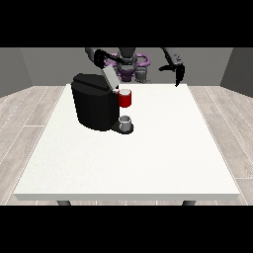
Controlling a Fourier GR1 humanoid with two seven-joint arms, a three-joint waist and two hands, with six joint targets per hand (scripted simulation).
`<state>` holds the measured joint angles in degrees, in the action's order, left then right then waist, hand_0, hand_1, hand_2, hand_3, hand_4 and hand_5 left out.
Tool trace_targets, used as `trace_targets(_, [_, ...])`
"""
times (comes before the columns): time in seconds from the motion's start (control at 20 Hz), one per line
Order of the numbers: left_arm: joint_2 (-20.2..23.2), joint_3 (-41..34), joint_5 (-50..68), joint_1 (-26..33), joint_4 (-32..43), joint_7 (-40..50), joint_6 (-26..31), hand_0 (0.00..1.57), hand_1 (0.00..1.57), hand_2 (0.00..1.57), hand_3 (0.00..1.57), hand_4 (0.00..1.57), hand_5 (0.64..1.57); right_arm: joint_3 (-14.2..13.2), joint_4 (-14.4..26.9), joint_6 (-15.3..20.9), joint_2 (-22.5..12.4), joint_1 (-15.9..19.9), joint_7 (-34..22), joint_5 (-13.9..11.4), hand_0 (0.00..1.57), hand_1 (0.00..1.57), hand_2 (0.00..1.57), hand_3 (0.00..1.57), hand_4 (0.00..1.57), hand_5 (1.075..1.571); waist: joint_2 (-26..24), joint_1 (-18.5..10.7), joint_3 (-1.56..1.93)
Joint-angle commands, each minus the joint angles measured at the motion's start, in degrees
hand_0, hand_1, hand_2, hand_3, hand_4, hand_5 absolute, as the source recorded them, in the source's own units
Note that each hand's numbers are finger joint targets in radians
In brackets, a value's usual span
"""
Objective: Insert the coffee pod into the coffee machine and close the lid
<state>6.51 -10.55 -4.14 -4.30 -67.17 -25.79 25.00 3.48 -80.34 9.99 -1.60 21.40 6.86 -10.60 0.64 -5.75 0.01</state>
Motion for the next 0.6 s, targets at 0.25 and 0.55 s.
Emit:
trace_targets(0.25, [-0.6,1.3,1.9,0.9,-4.1,3.0,-0.3,0.00,0.00,0.00,0.00,0.37,1.571,-8.1,10.4,-1.0,-3.1,9.1,1.0,3.1,0.00,0.00,0.00,0.00,0.41,1.571,1.9,-2.1,0.00])
trace_targets(0.55, [0.9,0.7,1.5,-2.4,-0.5,-0.2,-1.1,0.00,0.00,0.00,0.00,0.34,1.571,-8.2,16.3,-0.1,-2.4,12.9,3.9,2.5,0.00,0.00,0.00,0.00,0.42,1.571,4.5,-1.1,-0.01])
